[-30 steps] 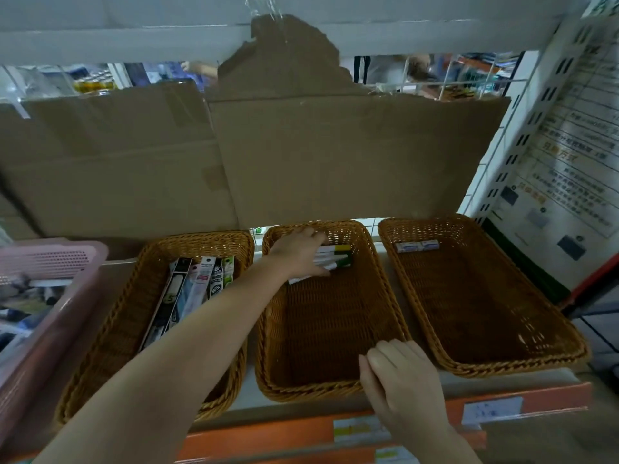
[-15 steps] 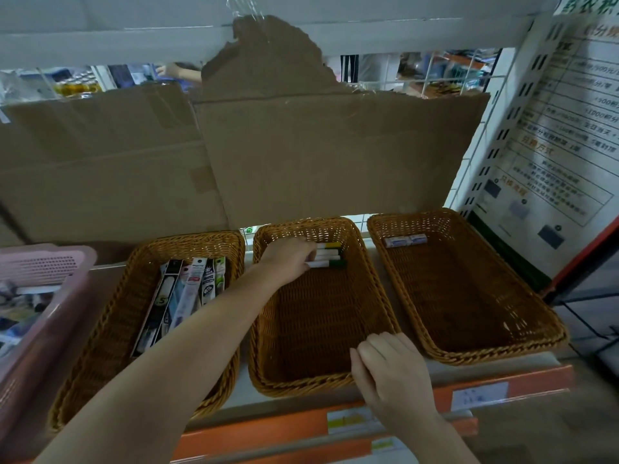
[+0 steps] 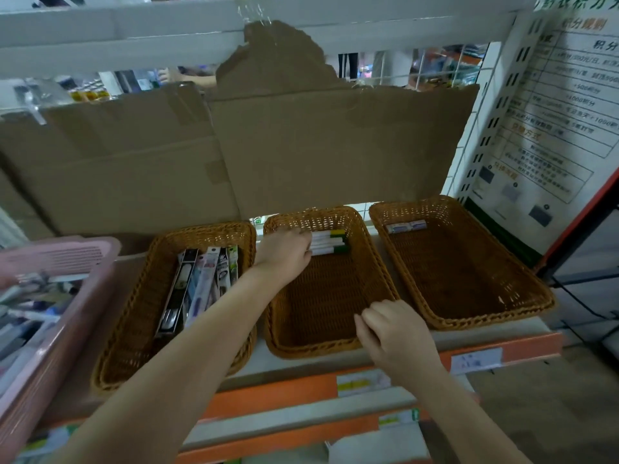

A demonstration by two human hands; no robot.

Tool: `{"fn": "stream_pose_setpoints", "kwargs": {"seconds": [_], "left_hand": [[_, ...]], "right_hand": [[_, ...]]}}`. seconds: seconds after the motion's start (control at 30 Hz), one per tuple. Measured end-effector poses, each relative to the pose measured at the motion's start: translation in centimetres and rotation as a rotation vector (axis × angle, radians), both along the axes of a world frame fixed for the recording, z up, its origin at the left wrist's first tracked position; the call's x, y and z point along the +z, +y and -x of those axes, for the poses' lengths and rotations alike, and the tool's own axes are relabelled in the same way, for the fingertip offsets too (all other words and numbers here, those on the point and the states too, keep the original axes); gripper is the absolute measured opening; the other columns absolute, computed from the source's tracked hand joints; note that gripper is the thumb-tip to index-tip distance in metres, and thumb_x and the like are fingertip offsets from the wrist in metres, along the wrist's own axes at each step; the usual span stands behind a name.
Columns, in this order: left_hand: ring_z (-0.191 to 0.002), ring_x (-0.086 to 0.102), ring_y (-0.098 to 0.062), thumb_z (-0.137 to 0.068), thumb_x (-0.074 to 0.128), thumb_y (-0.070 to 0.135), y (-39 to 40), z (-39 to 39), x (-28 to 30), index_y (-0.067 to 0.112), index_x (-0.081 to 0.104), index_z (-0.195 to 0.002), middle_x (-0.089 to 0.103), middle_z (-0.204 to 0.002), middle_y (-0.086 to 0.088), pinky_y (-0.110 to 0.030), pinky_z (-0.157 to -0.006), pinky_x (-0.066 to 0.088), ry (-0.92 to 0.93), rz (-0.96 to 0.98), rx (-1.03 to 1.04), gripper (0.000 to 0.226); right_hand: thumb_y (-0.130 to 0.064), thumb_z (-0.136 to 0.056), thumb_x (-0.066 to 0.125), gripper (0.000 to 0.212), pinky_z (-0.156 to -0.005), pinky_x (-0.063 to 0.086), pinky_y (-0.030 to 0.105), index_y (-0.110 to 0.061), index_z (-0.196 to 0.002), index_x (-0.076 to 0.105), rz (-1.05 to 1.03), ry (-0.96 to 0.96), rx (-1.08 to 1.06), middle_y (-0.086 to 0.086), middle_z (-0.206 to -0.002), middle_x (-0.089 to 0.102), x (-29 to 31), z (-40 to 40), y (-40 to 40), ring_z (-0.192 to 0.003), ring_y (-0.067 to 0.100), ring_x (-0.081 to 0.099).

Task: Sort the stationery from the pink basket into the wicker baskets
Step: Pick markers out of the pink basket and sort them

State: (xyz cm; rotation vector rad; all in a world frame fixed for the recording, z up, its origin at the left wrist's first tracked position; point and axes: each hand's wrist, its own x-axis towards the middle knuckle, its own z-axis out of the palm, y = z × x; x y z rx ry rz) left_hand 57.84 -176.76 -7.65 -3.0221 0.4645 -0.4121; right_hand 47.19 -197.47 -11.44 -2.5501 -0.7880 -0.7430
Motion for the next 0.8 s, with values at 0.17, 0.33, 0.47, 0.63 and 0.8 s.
{"fn": "stream_pose_setpoints", "kwargs": {"seconds": [0.17,0.33,0.47,0.63,0.8], "left_hand": [[-0.1,0.054,-0.021,-0.097,0.041,0.032,-1.3,4.7,0.8,0.016,0.06,-0.106,0.061,-0.104,-0.002,-0.03,-0.063,0.039,-0.094,-0.027,0.108,0.026],[-0.097,0.057,-0.023,-0.095,0.044,0.032,-2.3,9.3,0.9,0.016,0.061,-0.103,0.063,-0.101,-0.003,-0.032,-0.067,0.041,-0.097,-0.036,0.18,0.025],[-0.103,0.055,-0.026,-0.096,0.043,0.031,-2.4,11.9,1.3,0.014,0.06,-0.106,0.062,-0.106,-0.005,-0.032,-0.068,0.034,-0.012,-0.076,0.226,0.026],[-0.1,0.057,-0.026,-0.097,0.04,0.032,0.0,14.3,3.2,0.014,0.062,-0.104,0.063,-0.104,-0.006,-0.033,-0.066,0.037,0.003,-0.092,0.27,0.029],[-0.098,0.059,-0.024,-0.097,0.04,0.032,5.4,17.5,5.8,0.016,0.063,-0.103,0.065,-0.103,-0.004,-0.034,-0.072,0.042,-0.098,-0.067,0.317,0.029]], "right_hand": [[-0.019,-0.092,0.054,0.034,-0.051,0.028,0.023,-0.011,-0.059,0.05,0.083,0.151,0.075,0.0,-0.056,0.044,2.3,-0.9,-0.3,-0.053,0.011,0.038],[-0.028,-0.098,0.041,0.032,-0.056,0.03,0.024,-0.012,-0.073,0.053,0.153,0.221,0.053,-0.003,-0.069,0.044,3.3,-2.3,0.1,-0.067,0.013,0.045],[-0.027,-0.099,0.039,0.031,-0.059,0.039,0.028,-0.009,-0.088,0.062,0.247,0.304,0.007,0.003,-0.08,0.053,3.6,-2.5,0.5,-0.077,0.019,0.053],[-0.026,-0.098,0.039,0.029,-0.061,0.044,0.031,-0.011,-0.083,0.058,0.269,0.307,-0.033,0.002,-0.081,0.053,5.4,-1.1,3.1,-0.077,0.02,0.055],[-0.024,-0.098,0.039,0.031,-0.048,0.03,0.025,-0.014,-0.071,0.047,0.263,0.259,-0.041,0.001,-0.071,0.049,7.7,1.2,8.4,-0.06,0.015,0.045]]}}
